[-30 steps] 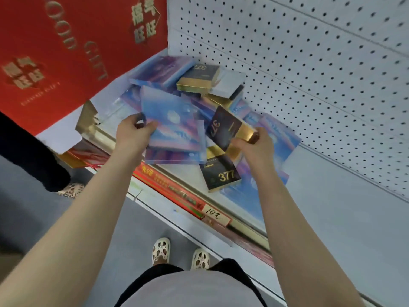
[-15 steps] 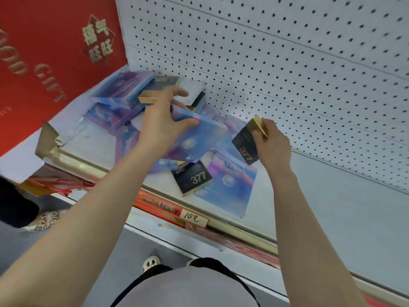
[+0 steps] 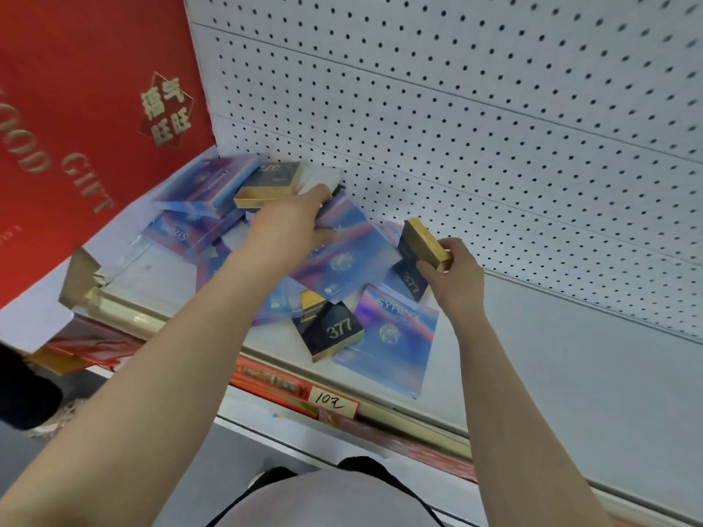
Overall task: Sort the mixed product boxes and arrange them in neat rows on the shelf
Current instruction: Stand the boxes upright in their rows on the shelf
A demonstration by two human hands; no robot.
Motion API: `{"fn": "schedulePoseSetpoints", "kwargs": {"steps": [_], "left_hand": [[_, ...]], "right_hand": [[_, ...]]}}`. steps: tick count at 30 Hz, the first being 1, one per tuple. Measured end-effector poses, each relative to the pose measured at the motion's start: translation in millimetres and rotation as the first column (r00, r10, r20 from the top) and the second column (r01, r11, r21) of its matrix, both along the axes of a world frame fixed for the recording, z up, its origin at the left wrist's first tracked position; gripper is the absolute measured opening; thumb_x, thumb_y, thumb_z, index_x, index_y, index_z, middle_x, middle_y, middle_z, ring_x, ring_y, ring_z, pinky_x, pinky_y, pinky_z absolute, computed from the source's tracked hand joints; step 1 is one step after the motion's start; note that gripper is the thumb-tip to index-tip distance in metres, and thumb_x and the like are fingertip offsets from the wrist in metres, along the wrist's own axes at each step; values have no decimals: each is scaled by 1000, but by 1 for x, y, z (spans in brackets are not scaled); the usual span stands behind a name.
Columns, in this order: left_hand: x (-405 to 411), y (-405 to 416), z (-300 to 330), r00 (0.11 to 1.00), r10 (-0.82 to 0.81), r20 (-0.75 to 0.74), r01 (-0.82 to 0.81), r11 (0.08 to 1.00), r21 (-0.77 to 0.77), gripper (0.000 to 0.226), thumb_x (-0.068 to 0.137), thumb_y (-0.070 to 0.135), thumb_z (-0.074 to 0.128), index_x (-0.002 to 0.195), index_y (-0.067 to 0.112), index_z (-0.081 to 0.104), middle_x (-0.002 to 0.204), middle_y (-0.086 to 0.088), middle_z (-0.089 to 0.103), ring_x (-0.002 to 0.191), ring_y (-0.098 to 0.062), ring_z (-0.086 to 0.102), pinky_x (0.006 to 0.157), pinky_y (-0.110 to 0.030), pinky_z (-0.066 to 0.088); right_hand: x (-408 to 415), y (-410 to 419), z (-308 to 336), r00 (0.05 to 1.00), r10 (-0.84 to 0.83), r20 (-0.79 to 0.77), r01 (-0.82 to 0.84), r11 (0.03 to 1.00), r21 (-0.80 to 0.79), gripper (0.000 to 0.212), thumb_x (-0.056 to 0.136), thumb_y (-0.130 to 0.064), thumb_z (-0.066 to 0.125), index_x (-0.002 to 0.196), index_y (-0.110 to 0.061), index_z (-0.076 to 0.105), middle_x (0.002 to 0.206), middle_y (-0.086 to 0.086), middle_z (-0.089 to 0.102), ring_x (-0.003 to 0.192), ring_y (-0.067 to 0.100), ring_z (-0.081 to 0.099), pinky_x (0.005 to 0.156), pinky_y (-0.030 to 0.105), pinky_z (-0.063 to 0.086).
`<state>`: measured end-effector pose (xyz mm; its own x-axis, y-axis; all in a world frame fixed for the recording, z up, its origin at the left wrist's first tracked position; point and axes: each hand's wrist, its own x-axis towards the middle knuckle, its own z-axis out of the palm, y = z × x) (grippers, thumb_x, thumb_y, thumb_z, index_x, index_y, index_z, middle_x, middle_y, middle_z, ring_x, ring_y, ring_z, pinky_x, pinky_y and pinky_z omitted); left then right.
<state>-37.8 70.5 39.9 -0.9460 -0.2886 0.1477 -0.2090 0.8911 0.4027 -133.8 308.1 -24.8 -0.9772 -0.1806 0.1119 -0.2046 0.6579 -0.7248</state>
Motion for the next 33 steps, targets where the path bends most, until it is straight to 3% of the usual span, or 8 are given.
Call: {"fn": "schedulePoseSetpoints", "kwargs": {"steps": [2,6,12,17,22,26,29,33], "left_hand": [[-5,3,-8,996,24,88,-27,999,32,35,89,38,63,113,20,45,97,-13,55,85,-37,59,68,-42,48],[-12,9,-20,977,-57,206,15,980,200,71,86,14,61,145,28,24,124,-13,51,95,-37,59,78,-43,51],[-8,9,-41,975,221,-21,-174,820,545,50,69,31,82,113,24,60,105,5,67,95,-18,63,85,-38,52],[-1,36,-77,933,334,-132,-83,558,826,33,79,10,78,106,13,58,93,7,67,81,3,63,75,-23,51],[-7,47,-97,936,341,-83,-146,593,792,45,83,6,71,125,6,54,108,-3,66,97,-13,63,81,-18,48],[-10,50,-95,894,419,-156,-83,497,864,35,82,-2,69,114,6,55,100,-2,68,88,-6,66,84,-24,52],[-9,50,-84,879,435,-197,-12,431,902,31,85,-2,68,112,5,55,95,2,67,79,3,64,79,-20,51],[-4,52,-71,909,342,-236,99,373,922,23,90,12,65,112,8,59,101,1,70,88,-7,66,78,-24,53]], "right_hand": [[0,2,-6,1000,11,13,-11,999,31,31,91,-25,64,120,-20,53,94,-2,60,85,24,57,73,29,39],[-4,7,-8,990,-1,143,-12,996,88,42,92,-16,60,129,-14,39,107,5,57,89,27,57,71,31,42],[-5,16,-15,982,-43,182,30,997,70,40,91,-21,65,125,-15,45,119,10,64,99,31,63,76,32,46],[-2,20,-20,981,-110,160,110,994,9,35,94,-29,62,125,-17,50,116,4,67,99,25,65,82,36,53],[-2,22,-21,973,-144,179,163,982,-100,31,96,-28,60,124,-16,56,118,2,68,102,21,64,79,25,42],[1,29,-18,963,-188,193,226,953,-202,27,96,-27,60,120,-14,58,113,0,68,95,14,62,69,13,40],[13,39,-14,950,-239,200,291,912,-291,22,96,-27,60,115,-16,59,107,-2,67,94,13,62,77,21,47],[45,61,-14,905,-363,223,425,795,-432,16,91,-28,61,104,-17,61,97,-1,68,91,19,65,82,41,54]]}}
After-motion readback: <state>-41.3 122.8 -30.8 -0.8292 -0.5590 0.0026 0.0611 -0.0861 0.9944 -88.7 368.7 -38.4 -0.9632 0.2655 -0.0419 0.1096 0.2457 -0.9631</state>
